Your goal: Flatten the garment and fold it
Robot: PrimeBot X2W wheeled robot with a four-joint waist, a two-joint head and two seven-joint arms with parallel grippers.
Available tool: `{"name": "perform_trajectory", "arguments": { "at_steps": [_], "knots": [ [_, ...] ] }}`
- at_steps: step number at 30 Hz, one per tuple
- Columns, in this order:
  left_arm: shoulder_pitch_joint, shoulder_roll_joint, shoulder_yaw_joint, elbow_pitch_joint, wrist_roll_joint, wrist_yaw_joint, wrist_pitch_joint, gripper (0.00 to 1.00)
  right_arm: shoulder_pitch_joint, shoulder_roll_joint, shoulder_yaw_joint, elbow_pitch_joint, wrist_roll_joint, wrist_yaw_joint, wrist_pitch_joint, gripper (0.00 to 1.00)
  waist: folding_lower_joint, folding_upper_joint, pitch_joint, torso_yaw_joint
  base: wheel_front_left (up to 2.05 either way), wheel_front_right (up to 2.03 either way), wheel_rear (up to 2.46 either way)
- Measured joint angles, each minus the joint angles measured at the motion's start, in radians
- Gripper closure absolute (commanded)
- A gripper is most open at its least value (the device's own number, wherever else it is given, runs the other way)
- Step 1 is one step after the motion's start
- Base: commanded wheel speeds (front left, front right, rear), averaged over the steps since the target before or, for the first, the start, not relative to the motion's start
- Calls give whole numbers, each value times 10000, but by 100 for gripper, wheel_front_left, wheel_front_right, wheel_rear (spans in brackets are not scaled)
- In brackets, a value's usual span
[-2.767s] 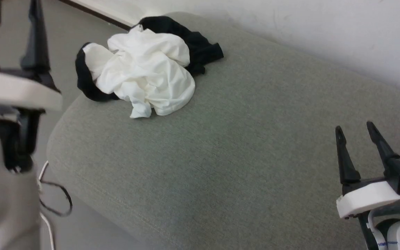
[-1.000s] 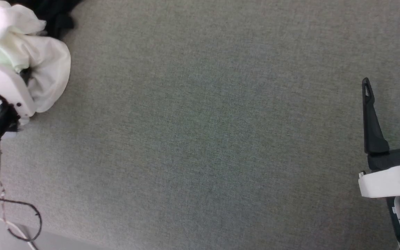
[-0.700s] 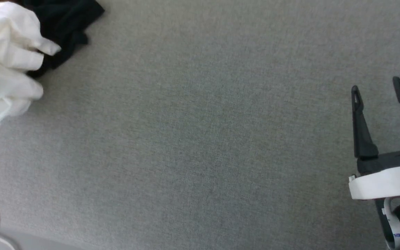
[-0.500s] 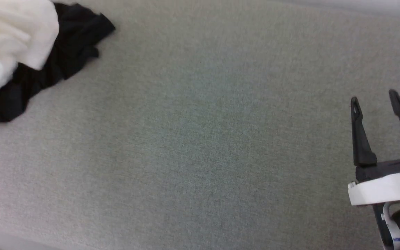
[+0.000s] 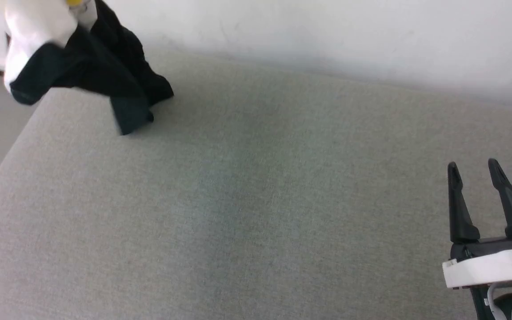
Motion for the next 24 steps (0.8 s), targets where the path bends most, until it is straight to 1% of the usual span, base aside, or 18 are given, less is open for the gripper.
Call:
{"name": "perform_trajectory", "arguments": {
  "at_steps": [2,4,8,11,15,19,24],
  "knots": [
    [-520,-418,-65,-222,-4,98,48,100,43,2,-100,134,92,0,-107,0,0,0,-240,-79,0,0,0],
    [-1041,-869,-138,-368,-33,104,125,100,105,2,-188,219,161,0,-196,0,0,0,-423,-207,0,0,0],
    [-1838,-1952,-322,-506,-270,226,148,100,236,0,-334,347,244,0,-303,0,3,0,-630,-561,0,0,0],
    [-2156,-2692,-529,-476,-431,226,194,100,237,-2,-355,385,290,0,-362,0,2,0,-730,-835,0,0,0],
    [-2325,-3448,-740,-347,-752,226,307,100,230,2,-370,420,364,0,-458,0,3,0,-817,-1210,0,0,0],
    [-2194,-3910,-978,-414,-1020,226,474,100,218,0,-535,399,391,0,-541,0,3,0,-852,-1617,0,0,0],
    [-1316,-4090,-1302,-662,-1175,221,593,100,220,-2,-838,222,384,0,-512,0,3,0,-791,-2106,0,0,0]
  ]
}}
